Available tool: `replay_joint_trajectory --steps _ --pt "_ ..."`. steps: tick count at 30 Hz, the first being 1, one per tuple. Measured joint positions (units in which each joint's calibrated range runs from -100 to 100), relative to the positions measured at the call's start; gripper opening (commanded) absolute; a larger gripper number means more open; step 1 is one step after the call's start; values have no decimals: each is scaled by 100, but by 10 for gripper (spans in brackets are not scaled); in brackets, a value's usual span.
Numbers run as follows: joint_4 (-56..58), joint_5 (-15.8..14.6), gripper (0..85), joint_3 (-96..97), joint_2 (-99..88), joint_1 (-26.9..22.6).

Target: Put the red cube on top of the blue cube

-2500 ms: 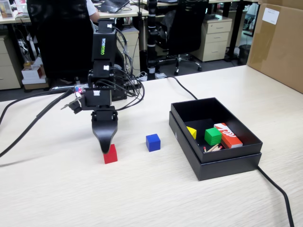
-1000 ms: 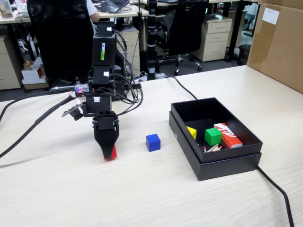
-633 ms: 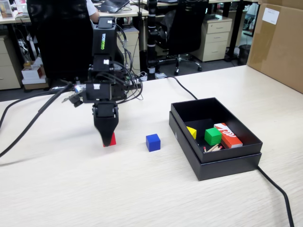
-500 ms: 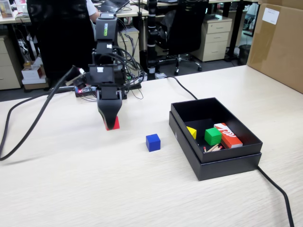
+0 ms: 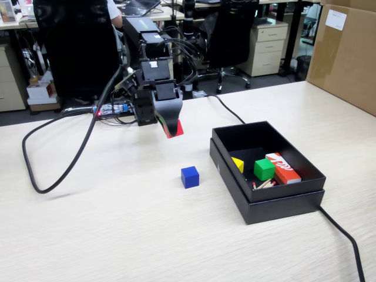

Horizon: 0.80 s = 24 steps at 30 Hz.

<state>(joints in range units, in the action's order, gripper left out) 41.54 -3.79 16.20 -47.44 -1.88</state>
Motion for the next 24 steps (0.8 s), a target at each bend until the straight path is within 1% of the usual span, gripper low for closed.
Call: replay_joint_trajectory --steps 2,10,15,24 --pt "-8 -73 12 -466 841 -10" --pt "0 -166 15 -1196 2434 -39" --pt "0 -239 16 -1114 2680 -73" --pt "0 -239 16 -904 2770 -88"
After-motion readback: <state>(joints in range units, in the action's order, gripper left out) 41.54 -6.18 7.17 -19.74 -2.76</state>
